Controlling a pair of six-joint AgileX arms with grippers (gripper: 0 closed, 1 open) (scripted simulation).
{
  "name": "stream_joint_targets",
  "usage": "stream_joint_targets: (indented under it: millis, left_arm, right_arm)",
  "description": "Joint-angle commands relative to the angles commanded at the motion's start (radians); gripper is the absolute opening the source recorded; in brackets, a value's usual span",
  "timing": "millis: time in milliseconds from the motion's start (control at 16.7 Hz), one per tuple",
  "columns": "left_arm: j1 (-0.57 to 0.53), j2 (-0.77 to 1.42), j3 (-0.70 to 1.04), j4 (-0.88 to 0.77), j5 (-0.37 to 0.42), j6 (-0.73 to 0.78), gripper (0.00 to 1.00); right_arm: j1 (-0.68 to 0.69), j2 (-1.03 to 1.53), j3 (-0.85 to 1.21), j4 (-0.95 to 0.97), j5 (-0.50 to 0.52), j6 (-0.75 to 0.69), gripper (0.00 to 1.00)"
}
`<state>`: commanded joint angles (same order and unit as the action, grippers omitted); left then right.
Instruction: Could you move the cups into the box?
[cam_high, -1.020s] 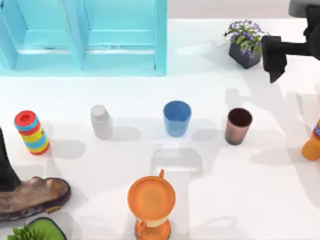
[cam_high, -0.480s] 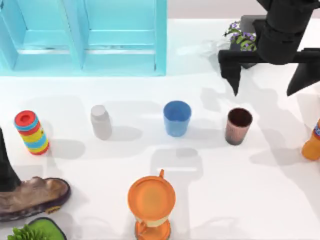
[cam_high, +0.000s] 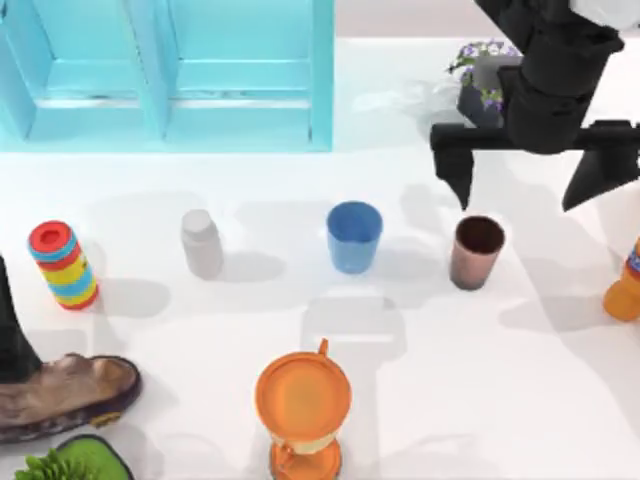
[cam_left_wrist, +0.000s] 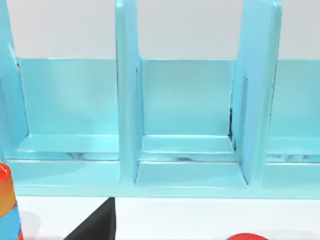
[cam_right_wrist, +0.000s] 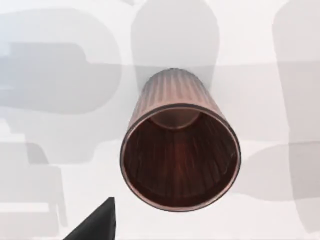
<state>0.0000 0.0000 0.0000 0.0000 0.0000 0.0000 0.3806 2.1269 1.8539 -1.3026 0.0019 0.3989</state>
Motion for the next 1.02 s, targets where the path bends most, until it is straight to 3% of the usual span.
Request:
stream_joint_targets:
  millis: [300,600,1020]
  left_arm:
    - [0.0,0.0,0.0,0.0,0.0,0.0,1.0]
    - [0.0,0.0,0.0,0.0,0.0,0.0,1.0]
    - [0.0,0.0,0.0,0.0,0.0,0.0,1.0]
  right_arm:
    - [0.004,0.027,-0.197,0.231,0.0,0.004,1.0]
    - [0.004,0.031,-0.223,0.258,0.0,0.005,1.0]
    - [0.004,0.031,-0.223,0.258,0.0,0.005,0.47]
